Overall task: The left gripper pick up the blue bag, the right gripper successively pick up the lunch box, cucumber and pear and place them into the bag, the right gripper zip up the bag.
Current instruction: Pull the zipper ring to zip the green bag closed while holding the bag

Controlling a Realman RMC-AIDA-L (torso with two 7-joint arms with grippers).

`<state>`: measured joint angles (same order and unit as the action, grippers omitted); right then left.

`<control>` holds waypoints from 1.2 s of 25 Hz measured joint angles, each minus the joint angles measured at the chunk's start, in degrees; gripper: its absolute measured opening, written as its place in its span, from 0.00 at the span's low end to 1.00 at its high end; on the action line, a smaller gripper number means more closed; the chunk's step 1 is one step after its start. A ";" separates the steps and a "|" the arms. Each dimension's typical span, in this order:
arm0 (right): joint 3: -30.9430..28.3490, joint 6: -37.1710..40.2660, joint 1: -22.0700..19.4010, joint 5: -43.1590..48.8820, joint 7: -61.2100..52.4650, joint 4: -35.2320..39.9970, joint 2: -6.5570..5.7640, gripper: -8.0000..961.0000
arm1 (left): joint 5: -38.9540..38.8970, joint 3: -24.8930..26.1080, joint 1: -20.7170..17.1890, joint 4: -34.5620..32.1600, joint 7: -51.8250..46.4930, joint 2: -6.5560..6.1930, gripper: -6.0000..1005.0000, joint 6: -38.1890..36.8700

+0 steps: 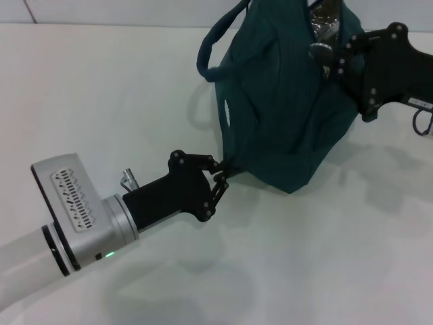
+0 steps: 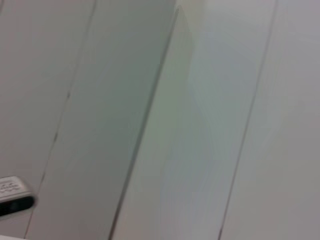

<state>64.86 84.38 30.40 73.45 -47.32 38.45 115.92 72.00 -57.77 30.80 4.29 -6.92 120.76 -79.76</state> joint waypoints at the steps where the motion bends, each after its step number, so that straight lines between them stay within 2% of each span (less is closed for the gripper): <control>1: 0.24 0.15 0.00 -0.01 0.16 0.06 0.00 0.02 | -0.16 0.26 -0.01 0.15 -0.09 0.00 0.19 -0.51; 8: 0.73 0.95 0.01 -0.06 1.15 0.25 0.00 0.02 | -1.46 0.79 -0.36 0.50 -3.12 0.01 0.21 -5.83; 14: 1.15 1.74 0.02 -0.13 2.33 -0.03 0.06 0.02 | -4.32 0.82 -0.24 -0.01 -12.56 0.00 0.31 -9.60; 19: 1.19 2.04 0.21 -0.21 2.58 -0.11 0.09 0.02 | -5.44 1.32 1.27 0.53 -15.69 0.00 0.40 -9.61; 29: 1.32 2.73 -0.01 -0.24 2.82 -0.30 0.19 0.02 | -5.50 4.38 2.69 2.22 -17.42 0.00 0.86 -9.23; 30: 1.32 2.84 -0.01 -0.25 2.86 -0.43 0.19 0.02 | -5.51 4.38 2.81 2.37 -17.44 0.00 0.86 -9.19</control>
<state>66.18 87.22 30.39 73.20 -44.46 38.02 116.11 66.49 -53.38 33.61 6.66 -24.36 120.76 -88.95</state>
